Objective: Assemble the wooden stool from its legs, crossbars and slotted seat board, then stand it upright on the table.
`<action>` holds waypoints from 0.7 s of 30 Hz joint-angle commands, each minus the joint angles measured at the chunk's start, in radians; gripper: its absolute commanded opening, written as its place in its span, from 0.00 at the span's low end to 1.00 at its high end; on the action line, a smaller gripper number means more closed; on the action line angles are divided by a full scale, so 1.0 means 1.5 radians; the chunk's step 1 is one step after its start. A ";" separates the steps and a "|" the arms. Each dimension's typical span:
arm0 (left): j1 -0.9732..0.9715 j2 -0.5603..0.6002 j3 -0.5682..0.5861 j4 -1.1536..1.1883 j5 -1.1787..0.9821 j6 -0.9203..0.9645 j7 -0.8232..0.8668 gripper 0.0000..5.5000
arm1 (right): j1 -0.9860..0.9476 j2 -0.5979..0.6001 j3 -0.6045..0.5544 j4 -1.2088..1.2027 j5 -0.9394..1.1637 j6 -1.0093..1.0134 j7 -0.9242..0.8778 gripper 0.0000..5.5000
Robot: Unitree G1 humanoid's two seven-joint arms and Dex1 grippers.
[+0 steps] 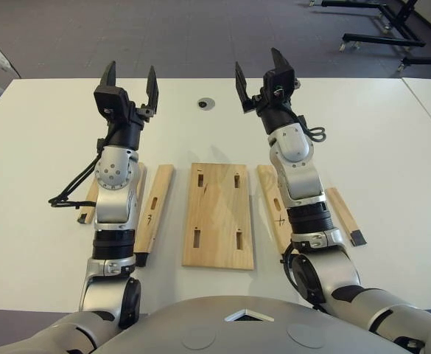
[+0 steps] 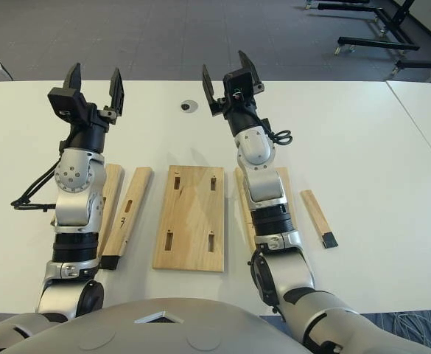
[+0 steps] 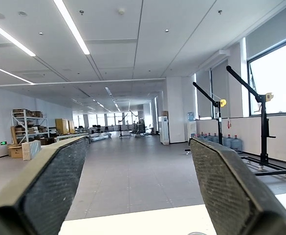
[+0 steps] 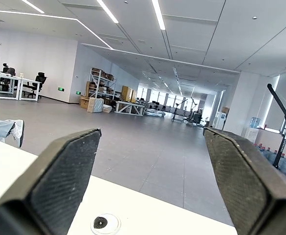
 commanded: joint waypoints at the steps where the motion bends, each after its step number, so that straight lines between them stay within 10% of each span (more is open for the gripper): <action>1: 0.009 -0.001 -0.003 -0.007 0.003 0.016 0.003 0.67 | 0.017 -0.011 -0.015 -0.022 0.012 0.028 0.003 0.70; 21: 0.249 -0.071 -0.021 -0.304 0.067 0.107 0.106 0.67 | 0.382 -0.315 -0.298 -0.265 0.285 0.440 0.258 0.70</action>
